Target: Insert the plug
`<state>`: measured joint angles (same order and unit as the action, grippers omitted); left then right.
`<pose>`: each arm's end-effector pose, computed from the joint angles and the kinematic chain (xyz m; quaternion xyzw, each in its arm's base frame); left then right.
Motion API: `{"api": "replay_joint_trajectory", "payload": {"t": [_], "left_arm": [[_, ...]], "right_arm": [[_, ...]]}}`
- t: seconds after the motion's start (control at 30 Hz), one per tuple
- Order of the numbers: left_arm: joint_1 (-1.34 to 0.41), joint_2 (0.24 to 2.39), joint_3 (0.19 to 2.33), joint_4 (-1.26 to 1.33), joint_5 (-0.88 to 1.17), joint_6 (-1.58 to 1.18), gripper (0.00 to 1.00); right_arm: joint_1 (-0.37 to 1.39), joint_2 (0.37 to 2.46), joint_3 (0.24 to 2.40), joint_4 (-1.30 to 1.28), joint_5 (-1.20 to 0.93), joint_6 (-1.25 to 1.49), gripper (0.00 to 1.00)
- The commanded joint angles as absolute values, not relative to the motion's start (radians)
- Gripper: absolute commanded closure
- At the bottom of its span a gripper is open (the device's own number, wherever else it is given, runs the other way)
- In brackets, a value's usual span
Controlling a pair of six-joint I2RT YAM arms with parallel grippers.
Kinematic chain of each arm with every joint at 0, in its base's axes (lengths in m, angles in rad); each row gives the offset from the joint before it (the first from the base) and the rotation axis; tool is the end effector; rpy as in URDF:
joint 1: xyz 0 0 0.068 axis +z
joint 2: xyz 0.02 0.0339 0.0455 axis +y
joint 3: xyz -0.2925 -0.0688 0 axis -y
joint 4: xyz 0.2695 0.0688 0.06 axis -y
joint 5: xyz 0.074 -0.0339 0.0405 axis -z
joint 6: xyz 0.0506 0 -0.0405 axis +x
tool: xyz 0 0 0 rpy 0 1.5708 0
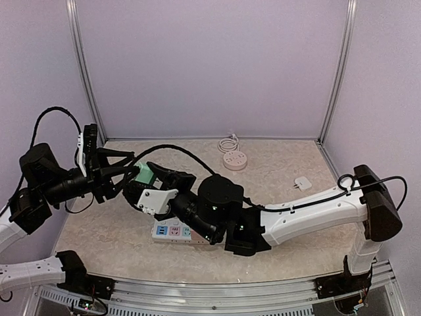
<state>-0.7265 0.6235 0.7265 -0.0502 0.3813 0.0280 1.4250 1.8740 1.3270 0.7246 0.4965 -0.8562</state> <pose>0.1110 -0.1238 0.3781 0.3767 0.5776 -0.3663 0.6247 0.0944 0.4767 0.3247 -0.4867 0.4307 0.0573 0.7579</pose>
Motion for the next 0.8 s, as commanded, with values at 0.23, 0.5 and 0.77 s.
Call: {"api": "replay_joint_trajectory", "payload": {"t": [0.23,0.5,0.77], "left_arm": [[-0.758,0.644,0.745,-0.159,0.289,-0.003,0.6],[-0.761,0.655,0.736,-0.174,0.32,0.01,0.72],[-0.761,0.649,0.73,-0.142,0.336,0.037,1.0]], "right_arm": [[1.44,1.886,1.396,0.766,0.507,-0.908,1.0],[1.443,1.906,1.419,0.76,0.494,-0.928,1.0],[1.443,1.894,1.402,0.696,0.5,-0.898,1.0]]}}
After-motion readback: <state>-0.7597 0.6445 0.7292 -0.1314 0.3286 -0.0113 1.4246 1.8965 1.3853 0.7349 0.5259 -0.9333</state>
